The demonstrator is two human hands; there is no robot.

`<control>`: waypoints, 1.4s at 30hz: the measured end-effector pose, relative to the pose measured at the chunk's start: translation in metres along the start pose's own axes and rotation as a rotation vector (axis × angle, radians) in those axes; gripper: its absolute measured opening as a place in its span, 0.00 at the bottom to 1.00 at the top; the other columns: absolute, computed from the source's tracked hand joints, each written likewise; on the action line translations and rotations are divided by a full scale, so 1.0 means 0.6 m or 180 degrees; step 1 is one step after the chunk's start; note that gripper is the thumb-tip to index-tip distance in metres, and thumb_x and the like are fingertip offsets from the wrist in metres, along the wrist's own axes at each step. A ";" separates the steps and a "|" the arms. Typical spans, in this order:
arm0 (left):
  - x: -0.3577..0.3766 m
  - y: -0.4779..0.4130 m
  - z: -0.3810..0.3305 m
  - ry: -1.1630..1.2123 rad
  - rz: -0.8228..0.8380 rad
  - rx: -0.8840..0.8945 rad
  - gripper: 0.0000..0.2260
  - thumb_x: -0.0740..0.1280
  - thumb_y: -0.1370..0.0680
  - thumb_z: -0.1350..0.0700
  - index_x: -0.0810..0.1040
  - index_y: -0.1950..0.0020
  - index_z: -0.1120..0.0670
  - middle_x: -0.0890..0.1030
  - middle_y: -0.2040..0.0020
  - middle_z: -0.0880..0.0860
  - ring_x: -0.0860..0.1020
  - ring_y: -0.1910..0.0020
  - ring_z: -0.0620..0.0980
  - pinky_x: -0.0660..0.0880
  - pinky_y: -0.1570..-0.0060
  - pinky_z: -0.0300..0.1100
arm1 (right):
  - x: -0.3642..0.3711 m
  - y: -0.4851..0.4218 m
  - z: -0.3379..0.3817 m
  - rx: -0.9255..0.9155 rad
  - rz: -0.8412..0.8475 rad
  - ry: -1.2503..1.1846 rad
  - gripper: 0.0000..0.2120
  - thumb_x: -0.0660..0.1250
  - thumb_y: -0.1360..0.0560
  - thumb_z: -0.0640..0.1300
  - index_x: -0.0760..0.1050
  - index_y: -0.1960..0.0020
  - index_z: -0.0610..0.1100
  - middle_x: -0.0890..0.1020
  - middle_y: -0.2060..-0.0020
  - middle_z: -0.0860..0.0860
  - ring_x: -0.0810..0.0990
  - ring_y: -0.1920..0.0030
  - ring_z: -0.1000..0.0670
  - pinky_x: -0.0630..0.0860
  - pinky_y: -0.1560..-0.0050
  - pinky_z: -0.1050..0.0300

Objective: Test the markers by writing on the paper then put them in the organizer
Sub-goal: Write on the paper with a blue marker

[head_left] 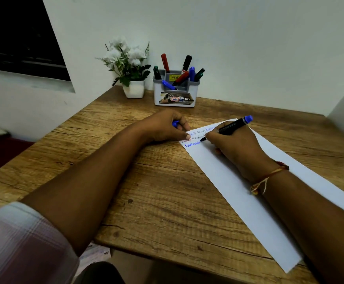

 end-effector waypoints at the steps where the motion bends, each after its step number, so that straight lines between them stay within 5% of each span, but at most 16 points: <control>1: 0.000 0.000 0.000 -0.0001 0.0001 -0.0003 0.11 0.76 0.28 0.54 0.82 0.47 0.49 0.84 0.55 0.49 0.80 0.56 0.43 0.75 0.55 0.36 | 0.000 0.000 0.001 -0.0007 0.0009 -0.0001 0.06 0.74 0.28 0.46 0.80 0.58 0.44 0.83 0.67 0.49 0.80 0.64 0.51 0.77 0.59 0.51; 10: 0.000 0.000 -0.003 -0.0036 -0.0005 0.0015 0.09 0.76 0.28 0.54 0.82 0.49 0.47 0.84 0.55 0.48 0.80 0.55 0.45 0.77 0.53 0.39 | 0.005 0.004 0.010 -0.0057 0.0292 0.0088 0.07 0.73 0.29 0.45 0.79 0.58 0.41 0.81 0.68 0.49 0.78 0.65 0.52 0.75 0.59 0.50; 17: 0.000 0.003 -0.007 -0.0009 0.0000 -0.0001 0.08 0.76 0.27 0.55 0.82 0.50 0.47 0.84 0.55 0.50 0.81 0.54 0.47 0.77 0.50 0.41 | -0.003 -0.001 0.003 0.0007 -0.0112 0.0052 0.06 0.72 0.27 0.45 0.76 0.59 0.46 0.80 0.65 0.51 0.78 0.62 0.51 0.74 0.59 0.53; 23: 0.001 0.004 -0.008 0.0033 -0.0025 0.0001 0.09 0.76 0.28 0.55 0.82 0.50 0.47 0.84 0.54 0.50 0.81 0.54 0.46 0.78 0.51 0.40 | -0.006 -0.005 -0.003 0.0149 -0.0105 -0.0397 0.07 0.70 0.25 0.44 0.76 0.61 0.46 0.79 0.70 0.53 0.76 0.74 0.60 0.72 0.64 0.57; 27: -0.004 0.005 -0.009 0.0158 -0.0283 0.0028 0.12 0.77 0.28 0.55 0.81 0.48 0.48 0.82 0.53 0.47 0.80 0.52 0.43 0.75 0.52 0.36 | -0.006 -0.005 -0.004 0.0261 -0.0069 -0.0912 0.04 0.72 0.22 0.44 0.80 0.55 0.47 0.83 0.61 0.50 0.80 0.65 0.55 0.76 0.62 0.59; 32: -0.009 0.007 -0.015 0.0599 -0.0739 0.0168 0.11 0.71 0.23 0.59 0.77 0.42 0.50 0.82 0.48 0.47 0.81 0.46 0.45 0.78 0.45 0.43 | -0.007 -0.007 -0.005 0.0510 -0.0154 -0.1538 0.03 0.74 0.22 0.43 0.83 0.49 0.46 0.86 0.50 0.45 0.85 0.48 0.50 0.81 0.59 0.63; 35: -0.005 0.007 -0.016 0.0938 -0.0713 0.0184 0.11 0.69 0.22 0.61 0.73 0.42 0.51 0.85 0.48 0.47 0.82 0.46 0.47 0.78 0.40 0.51 | -0.009 -0.003 0.008 0.0535 -0.0162 -0.1734 0.07 0.69 0.20 0.45 0.84 0.52 0.45 0.86 0.54 0.47 0.85 0.50 0.53 0.82 0.56 0.61; 42: -0.001 0.015 -0.030 0.1224 -0.0605 0.0375 0.14 0.74 0.26 0.63 0.74 0.44 0.56 0.85 0.48 0.51 0.83 0.47 0.46 0.80 0.45 0.46 | -0.023 -0.001 0.026 -0.0063 -0.0350 -0.1707 0.08 0.68 0.18 0.46 0.81 0.55 0.50 0.85 0.65 0.53 0.83 0.62 0.58 0.79 0.62 0.62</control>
Point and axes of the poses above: each hand's wrist, its own y-axis away from the middle knuckle, its own x-axis out of the palm, z = x × y, the point moved 3 cm from there along -y, towards the middle knuckle
